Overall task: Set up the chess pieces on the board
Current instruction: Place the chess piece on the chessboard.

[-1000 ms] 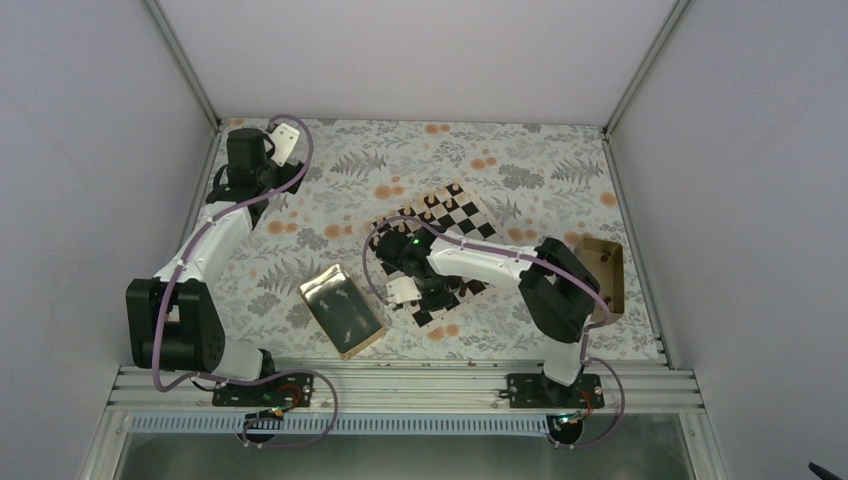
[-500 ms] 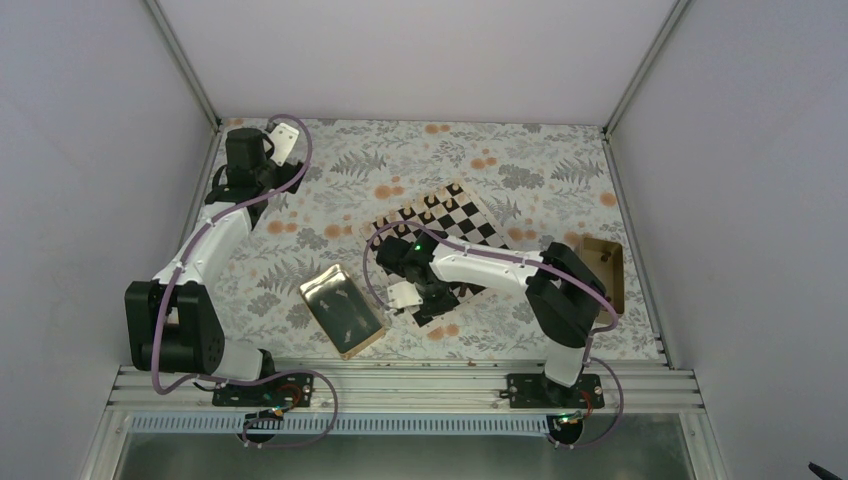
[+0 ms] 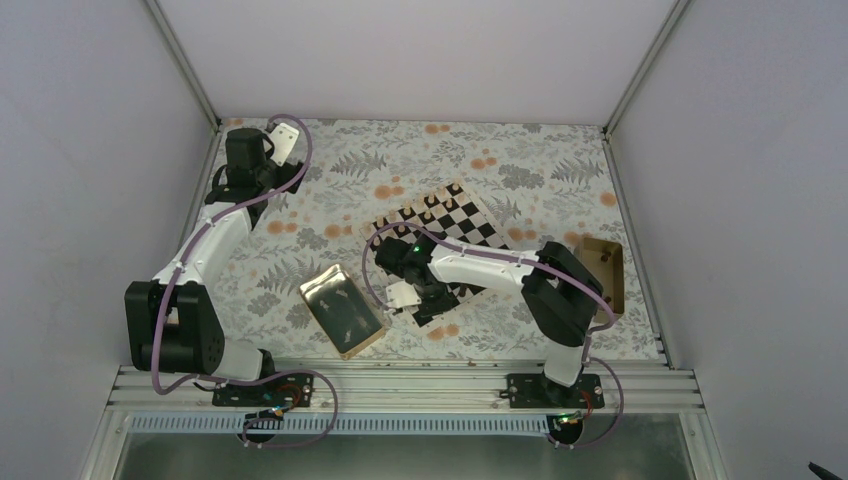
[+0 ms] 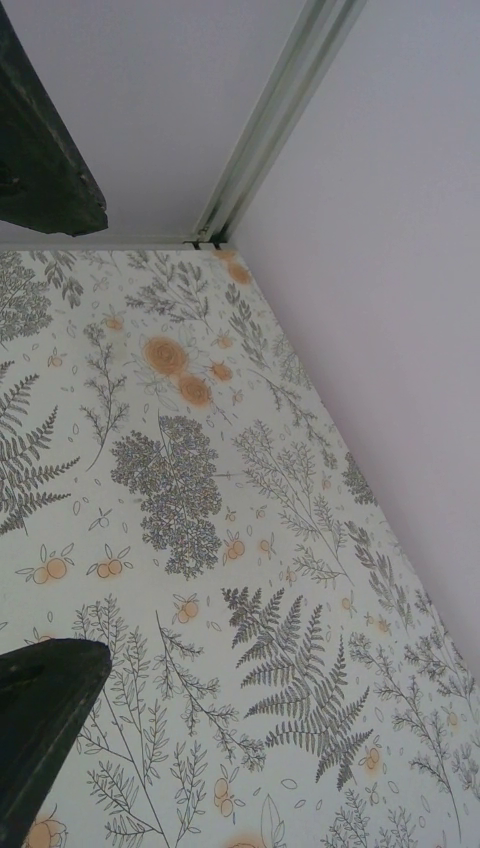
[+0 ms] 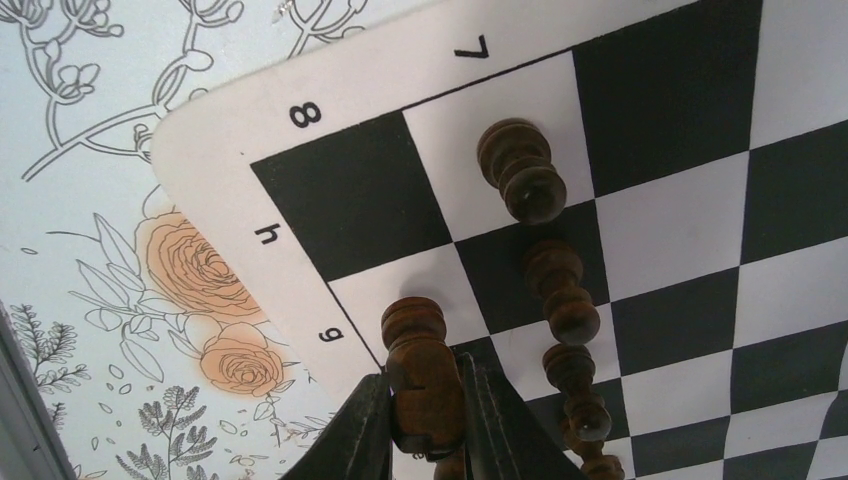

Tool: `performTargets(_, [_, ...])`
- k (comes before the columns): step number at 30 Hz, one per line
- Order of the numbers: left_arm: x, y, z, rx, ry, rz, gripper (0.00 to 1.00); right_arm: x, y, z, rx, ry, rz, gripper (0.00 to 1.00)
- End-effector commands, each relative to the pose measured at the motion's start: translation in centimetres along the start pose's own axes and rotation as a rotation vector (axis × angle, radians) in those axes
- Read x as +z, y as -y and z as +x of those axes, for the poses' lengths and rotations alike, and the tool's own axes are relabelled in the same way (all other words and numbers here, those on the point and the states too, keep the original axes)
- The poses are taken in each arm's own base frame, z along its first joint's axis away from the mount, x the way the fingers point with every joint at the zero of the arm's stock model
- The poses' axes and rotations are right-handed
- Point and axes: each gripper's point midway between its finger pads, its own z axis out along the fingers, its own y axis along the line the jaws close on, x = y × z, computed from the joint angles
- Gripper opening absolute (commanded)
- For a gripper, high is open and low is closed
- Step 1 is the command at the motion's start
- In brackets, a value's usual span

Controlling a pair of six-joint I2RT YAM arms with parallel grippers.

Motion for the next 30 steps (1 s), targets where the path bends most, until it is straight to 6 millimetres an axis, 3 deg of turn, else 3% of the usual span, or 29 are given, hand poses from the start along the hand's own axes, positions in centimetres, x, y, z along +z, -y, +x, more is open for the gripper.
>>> performTargets(1, [-0.6, -0.3, -0.9, -0.023, 0.032, -0.001, 1.00, 0.9, -0.3, 0.2, 0.006, -0.027, -0.006, 0.15])
performTargets(7, [-0.7, -0.3, -0.8, -0.025, 0.032, -0.001, 1.00, 1.3, -0.6, 0.4, 0.008, -0.035, -0.015, 0.18])
performTargets(11, [-0.7, -0.3, -0.8, -0.025, 0.031, 0.000, 1.00, 1.2, -0.2, 0.5, 0.017, -0.042, 0.008, 0.29])
performTargets(17, [-0.9, -0.4, -1.0, -0.023, 0.035, -0.004, 1.00, -0.7, 0.2, 0.8, 0.030, -0.010, 0.044, 0.41])
performTargets(21, [-1.0, -0.5, -1.1, -0.024, 0.037, -0.004, 1.00, -4.0, 0.5, 1.2, 0.054, 0.059, 0.060, 0.41])
performTargets(25, [-1.1, -0.5, -1.4, -0.026, 0.047, -0.004, 1.00, -9.7, 2.3, 2.7, 0.125, 0.196, 0.141, 0.41])
performTargets(27, [-1.0, -0.5, -1.5, -0.028, 0.050, -0.001, 1.00, -11.9, 3.8, 4.8, 0.196, 0.250, 0.180, 0.42])
performTargets(30, [-0.6, -0.6, -1.8, -0.027, 0.046, 0.001, 1.00, -14.1, 6.7, 10.7, 0.362, 0.282, 0.264, 0.45])
